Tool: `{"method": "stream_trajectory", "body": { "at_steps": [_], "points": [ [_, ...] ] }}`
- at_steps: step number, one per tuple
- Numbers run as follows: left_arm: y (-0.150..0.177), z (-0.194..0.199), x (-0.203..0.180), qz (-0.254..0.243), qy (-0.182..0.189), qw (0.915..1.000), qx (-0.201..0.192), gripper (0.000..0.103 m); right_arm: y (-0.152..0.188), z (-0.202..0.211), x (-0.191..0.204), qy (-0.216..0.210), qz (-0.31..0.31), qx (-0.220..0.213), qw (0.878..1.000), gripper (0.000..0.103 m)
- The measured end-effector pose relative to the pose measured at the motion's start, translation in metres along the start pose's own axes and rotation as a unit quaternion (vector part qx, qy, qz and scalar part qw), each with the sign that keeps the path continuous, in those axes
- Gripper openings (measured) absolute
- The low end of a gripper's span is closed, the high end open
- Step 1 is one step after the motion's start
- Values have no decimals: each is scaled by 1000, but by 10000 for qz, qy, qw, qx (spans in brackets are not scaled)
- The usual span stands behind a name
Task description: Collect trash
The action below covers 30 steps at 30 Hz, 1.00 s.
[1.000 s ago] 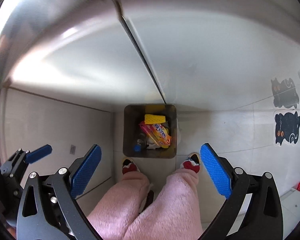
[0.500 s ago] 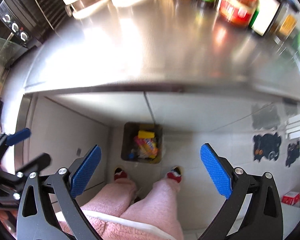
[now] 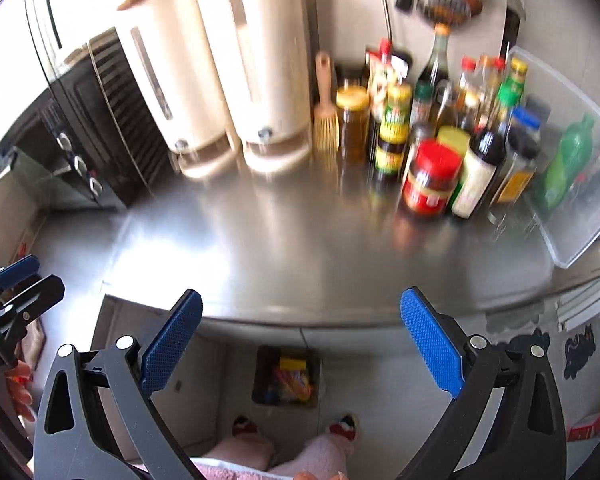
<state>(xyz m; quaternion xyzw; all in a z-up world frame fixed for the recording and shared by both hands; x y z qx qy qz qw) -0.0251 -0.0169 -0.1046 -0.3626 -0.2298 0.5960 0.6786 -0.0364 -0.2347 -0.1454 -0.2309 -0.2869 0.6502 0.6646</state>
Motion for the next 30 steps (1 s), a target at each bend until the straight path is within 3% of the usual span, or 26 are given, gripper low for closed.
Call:
{"method": "stream_trajectory", "body": {
  "at_steps": [8, 14, 30],
  "points": [
    [-63, 31, 7, 30, -203, 9972, -722, 95, -72, 42, 3, 60, -14, -815, 9967, 100],
    [-88, 38, 15, -22, -510, 9943, -932, 95, -110, 59, 8, 282, 127, -1314, 9909, 100],
    [-108, 35, 4, -81, -480, 9935, -1031, 95, -143, 68, 18, 379, 57, -1584, 9866, 100]
  ]
}}
Point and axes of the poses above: each gripper's, at about its wrist camera, not at the fingertips, and z roughly against the way its jaws point, x to its left, y to its underside, the point moved 9 cm from there along -z, roughly the way its jaws point, and after that the axes turned 6 degrees about -x, right-handed, at the moved point
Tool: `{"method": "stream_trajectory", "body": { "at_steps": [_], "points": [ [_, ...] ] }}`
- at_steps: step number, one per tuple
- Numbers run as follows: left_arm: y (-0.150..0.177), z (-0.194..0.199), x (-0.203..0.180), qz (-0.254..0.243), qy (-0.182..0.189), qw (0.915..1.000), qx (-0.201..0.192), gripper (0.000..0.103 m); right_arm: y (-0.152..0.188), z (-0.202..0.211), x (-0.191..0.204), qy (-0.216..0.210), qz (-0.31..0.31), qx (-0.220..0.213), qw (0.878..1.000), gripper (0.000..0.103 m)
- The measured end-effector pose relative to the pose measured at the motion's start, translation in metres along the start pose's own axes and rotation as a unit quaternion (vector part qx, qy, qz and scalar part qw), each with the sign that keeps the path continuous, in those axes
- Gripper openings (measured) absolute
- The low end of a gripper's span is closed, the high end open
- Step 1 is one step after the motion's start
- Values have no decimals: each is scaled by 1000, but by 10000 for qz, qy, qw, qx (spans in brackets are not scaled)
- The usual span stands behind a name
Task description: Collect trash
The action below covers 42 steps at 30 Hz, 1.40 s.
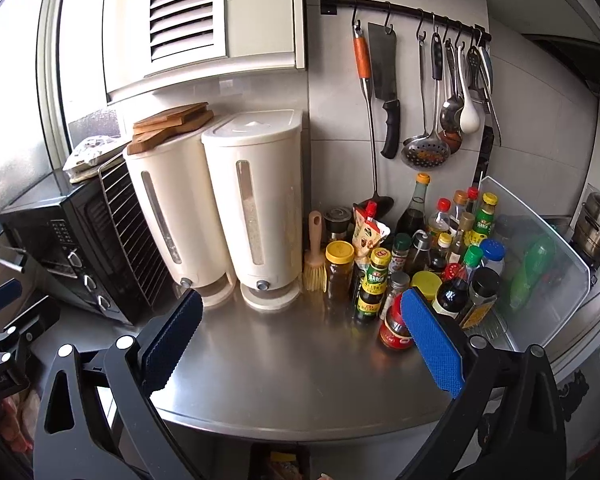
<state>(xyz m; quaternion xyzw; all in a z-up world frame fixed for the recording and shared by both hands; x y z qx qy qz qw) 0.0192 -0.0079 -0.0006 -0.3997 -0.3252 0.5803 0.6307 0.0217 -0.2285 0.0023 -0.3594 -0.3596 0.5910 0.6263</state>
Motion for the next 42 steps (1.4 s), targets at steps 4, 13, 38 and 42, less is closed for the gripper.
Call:
{"method": "stream_trajectory", "body": {
  "at_steps": [4, 13, 38, 42],
  "points": [
    [-4, 0, 0, -14, -6, 10000, -48, 95, -3, 0, -1, 19, 5, -9, 10000, 100],
    [-13, 4, -2, -33, 16, 9998, -184, 95, -6, 1, 3, 12, 82, -43, 10000, 100],
    [-18, 2, -1, -37, -62, 9994, -344, 95, -8, 4, -2, 78, 9, -201, 9998, 100],
    [-18, 1, 0, -14, -65, 9994, -339, 95, -9, 4, -1, 68, 18, -204, 9998, 100]
  ]
}}
Point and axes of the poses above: each gripper's, at about its wrist camera, not at the fingertips, and z roughly against the way its jaws point, x to its left, y to its underside, the point moved 9 cm from there along -z, roughly the way its jaws point, and after that the axes turned 6 degrees about -x, right-handed, at the moved point
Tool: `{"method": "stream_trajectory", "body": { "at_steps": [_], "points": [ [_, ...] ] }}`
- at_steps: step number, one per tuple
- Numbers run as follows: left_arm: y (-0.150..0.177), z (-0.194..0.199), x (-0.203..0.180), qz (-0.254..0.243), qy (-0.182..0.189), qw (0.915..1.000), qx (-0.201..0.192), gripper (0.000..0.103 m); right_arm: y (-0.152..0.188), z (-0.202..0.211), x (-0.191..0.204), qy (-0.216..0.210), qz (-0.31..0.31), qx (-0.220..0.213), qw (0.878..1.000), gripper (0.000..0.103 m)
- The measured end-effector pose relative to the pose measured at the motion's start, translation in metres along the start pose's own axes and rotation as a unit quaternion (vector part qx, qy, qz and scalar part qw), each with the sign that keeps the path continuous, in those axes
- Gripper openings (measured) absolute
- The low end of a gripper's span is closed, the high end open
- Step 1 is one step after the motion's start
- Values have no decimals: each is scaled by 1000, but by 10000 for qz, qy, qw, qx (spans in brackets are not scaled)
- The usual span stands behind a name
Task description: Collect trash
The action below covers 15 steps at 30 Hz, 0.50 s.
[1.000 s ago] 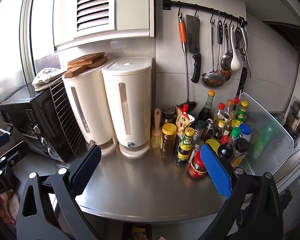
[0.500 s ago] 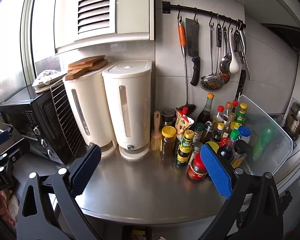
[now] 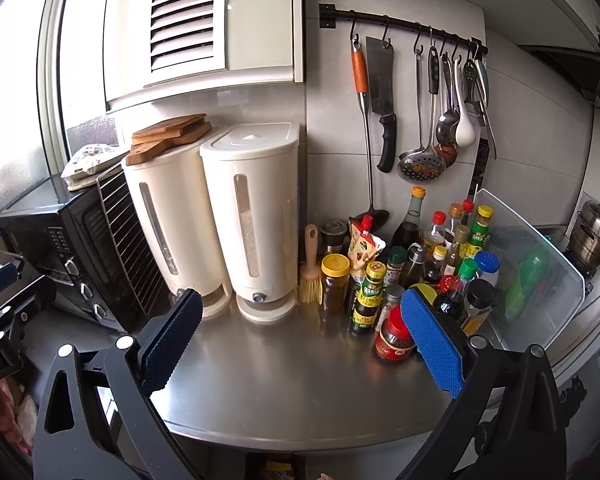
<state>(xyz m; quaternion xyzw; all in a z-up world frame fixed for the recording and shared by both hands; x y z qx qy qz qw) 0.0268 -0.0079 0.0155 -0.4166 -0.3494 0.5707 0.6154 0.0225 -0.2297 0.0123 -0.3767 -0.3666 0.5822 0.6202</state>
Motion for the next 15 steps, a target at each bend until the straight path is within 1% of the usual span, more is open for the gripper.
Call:
{"method": "stream_trajectory", "body": {
  "at_steps": [15],
  "points": [
    [1, -1, 0, 0, 56, 10000, 3, 95, -1, -3, 0, 13, 29, 16, 10000, 100]
  ]
}}
Point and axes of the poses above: each gripper's, at about its wrist camera, not at the fingertips, and z roughly against the way its jaws point, x to its left, y to its underside, the point moved 9 cm from there along -z, roughly the way its jaws point, and after that the axes turned 6 degrees about -x, right-handed, at the moved point
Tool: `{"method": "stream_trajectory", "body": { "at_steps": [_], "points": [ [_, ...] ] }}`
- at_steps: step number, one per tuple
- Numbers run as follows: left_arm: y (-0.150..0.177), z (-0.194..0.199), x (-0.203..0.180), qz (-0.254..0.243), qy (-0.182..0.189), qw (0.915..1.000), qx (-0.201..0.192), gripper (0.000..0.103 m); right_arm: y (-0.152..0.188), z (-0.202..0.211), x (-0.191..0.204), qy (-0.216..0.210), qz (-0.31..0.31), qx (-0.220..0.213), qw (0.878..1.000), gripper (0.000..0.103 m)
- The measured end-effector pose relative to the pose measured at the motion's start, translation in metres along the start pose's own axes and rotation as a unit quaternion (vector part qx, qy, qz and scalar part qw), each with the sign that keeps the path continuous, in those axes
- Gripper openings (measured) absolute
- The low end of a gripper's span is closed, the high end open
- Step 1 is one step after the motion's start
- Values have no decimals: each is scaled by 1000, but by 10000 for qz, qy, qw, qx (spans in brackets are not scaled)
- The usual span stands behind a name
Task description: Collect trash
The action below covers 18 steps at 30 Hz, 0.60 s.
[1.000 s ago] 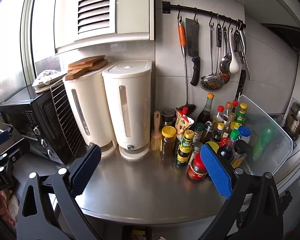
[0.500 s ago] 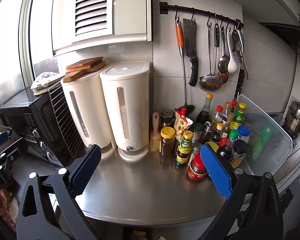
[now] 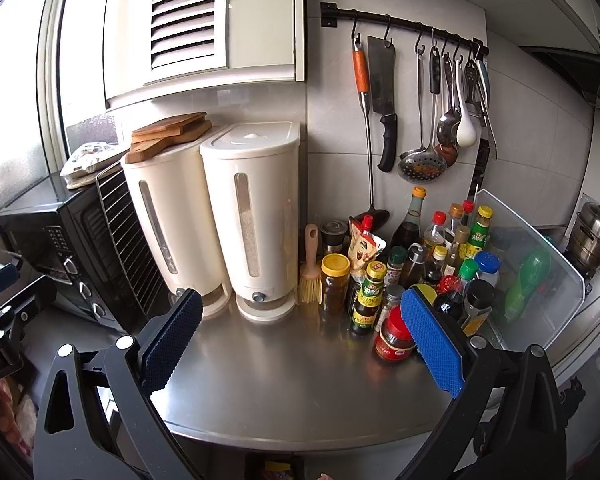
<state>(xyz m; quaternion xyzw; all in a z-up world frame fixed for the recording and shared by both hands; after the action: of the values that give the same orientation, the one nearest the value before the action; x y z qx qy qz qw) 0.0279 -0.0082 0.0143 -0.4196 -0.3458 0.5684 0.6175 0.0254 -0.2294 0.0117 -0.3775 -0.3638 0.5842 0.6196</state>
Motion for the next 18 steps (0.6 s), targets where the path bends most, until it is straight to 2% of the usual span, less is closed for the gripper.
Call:
{"method": "stream_trajectory", "body": {
  "at_steps": [18],
  "points": [
    [-1, -2, 0, 13, 4, 10000, -16, 95, 0, 0, 0, 3, 15, -1, 10000, 100]
  ]
}}
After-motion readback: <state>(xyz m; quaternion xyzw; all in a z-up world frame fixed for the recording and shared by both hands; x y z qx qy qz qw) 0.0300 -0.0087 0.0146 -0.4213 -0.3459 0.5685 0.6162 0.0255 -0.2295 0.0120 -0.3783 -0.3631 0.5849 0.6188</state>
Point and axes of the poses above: each gripper's, at about its wrist camera, not at the fingertips, and z roughly against the way its jaws point, x to its left, y to its underside, the point moved 9 cm from there along -z, roughly the way its jaws point, and after that the axes turned 6 degrees about -x, right-handed, at the moved point
